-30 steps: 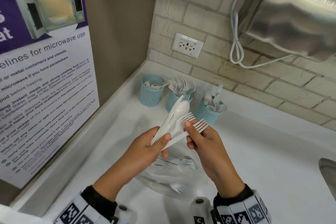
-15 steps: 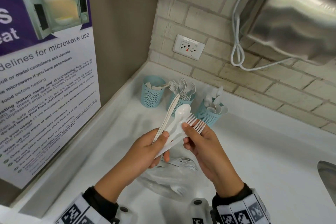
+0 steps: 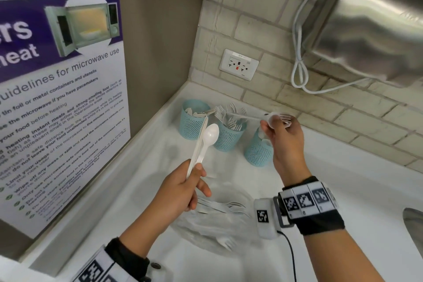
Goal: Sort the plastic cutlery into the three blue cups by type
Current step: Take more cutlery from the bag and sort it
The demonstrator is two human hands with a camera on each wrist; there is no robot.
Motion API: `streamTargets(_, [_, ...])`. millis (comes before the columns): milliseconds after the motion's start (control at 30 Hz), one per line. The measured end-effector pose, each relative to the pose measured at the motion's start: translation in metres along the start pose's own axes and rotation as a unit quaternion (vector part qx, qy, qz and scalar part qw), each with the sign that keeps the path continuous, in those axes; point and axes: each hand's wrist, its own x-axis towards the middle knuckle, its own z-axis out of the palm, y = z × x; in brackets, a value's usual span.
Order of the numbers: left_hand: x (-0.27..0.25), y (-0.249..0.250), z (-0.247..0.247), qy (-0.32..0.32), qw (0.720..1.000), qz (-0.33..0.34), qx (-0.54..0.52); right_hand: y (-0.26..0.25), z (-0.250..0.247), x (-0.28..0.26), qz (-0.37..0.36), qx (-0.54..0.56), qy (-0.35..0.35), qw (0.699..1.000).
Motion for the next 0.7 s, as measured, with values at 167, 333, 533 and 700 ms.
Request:
streamTargets(167, [-0.002, 0.002, -0.002, -0.017, 1.000, 0.004, 0.005, 0.028, 0.003, 0.029, 0.030, -0.035, 0.026, 0.999])
streamTargets(333, [-0.003, 0.002, -0.003, -0.018, 1.000, 0.008, 0.005, 0.046, 0.008, 0.043, 0.058, -0.126, -0.022, 0.990])
streamTargets(533, [-0.003, 0.002, -0.001, -0.017, 1.000, 0.005, 0.013, 0.048, 0.019, 0.047, 0.036, -0.278, -0.093, 0.955])
streamTargets(700, [-0.003, 0.000, 0.000, -0.015, 1.000, -0.001, 0.008, 0.046, 0.023, 0.047, -0.004, -0.475, -0.194, 0.858])
